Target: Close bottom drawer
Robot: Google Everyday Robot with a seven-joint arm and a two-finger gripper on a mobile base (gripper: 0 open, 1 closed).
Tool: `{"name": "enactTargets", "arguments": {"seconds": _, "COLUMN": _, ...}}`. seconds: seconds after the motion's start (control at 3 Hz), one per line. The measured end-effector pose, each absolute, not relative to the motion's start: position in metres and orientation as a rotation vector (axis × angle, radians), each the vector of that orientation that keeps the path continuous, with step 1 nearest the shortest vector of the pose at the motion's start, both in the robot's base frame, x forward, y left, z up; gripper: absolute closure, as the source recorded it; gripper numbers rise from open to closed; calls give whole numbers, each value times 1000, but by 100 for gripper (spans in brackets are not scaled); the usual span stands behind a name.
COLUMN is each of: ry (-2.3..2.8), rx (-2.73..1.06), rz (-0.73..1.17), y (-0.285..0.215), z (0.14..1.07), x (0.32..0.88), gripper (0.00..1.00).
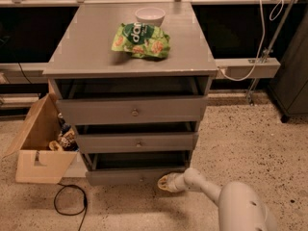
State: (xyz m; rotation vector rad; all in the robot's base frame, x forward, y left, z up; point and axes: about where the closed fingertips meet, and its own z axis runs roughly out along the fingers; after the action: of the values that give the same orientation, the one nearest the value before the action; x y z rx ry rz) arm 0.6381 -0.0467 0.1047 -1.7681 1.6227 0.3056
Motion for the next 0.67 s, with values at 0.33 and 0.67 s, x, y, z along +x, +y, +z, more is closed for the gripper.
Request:
{"name": "enactTargets", "arguments": {"seconds": 0.33, "ry": 1616, "rx": -1764, "rz": 240, "y": -50, "z": 110, "x": 654, "gripper": 100}}
{"name": "enactTargets", "arguments": {"seconds": 0.67, "ry": 1604, "rx": -1725, "rz": 144, "y": -61, "z": 122, "x": 683, "gripper": 100}}
